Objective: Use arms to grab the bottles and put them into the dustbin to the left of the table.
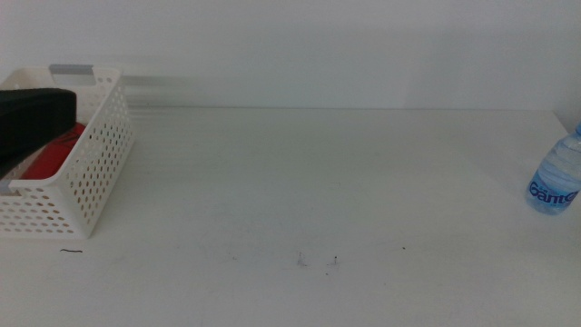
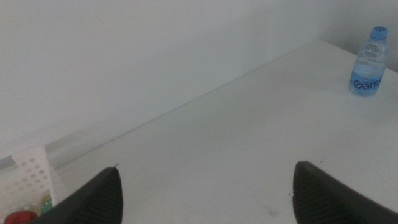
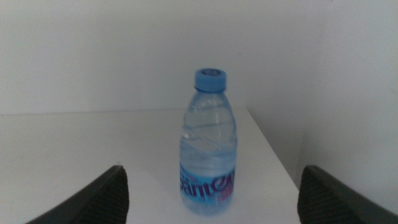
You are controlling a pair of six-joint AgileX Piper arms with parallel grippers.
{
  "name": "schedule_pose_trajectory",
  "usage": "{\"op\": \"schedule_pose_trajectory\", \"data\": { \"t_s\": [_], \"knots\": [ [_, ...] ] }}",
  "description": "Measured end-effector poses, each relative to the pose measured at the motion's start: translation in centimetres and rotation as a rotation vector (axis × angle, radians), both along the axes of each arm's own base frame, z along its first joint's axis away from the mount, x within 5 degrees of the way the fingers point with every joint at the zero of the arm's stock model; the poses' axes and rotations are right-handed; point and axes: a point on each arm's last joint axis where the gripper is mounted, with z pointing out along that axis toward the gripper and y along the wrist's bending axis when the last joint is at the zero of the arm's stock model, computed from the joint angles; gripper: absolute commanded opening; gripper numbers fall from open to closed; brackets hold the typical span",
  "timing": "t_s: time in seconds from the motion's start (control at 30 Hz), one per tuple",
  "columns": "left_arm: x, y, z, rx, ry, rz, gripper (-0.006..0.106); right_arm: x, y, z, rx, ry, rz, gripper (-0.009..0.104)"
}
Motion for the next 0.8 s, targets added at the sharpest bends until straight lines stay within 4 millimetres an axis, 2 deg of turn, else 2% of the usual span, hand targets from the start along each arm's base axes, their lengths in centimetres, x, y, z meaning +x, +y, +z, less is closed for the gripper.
{"op": "schedule_pose_trajectory", "data": {
  "t_s": [0.23, 0.8],
  "knots": [
    [0.01, 0.0, 0.04, -0.002, -0.004, 0.0, 0.094, 0.4, 0.0, 0.15, -0.048, -0.035, 0.016, 0.092],
    [0.01, 0.0, 0.04, -0.002, -0.004, 0.0, 0.094, 0.51, 0.47, 0.25, -0.033, -0.054, 0.068, 0.092]
  ]
}}
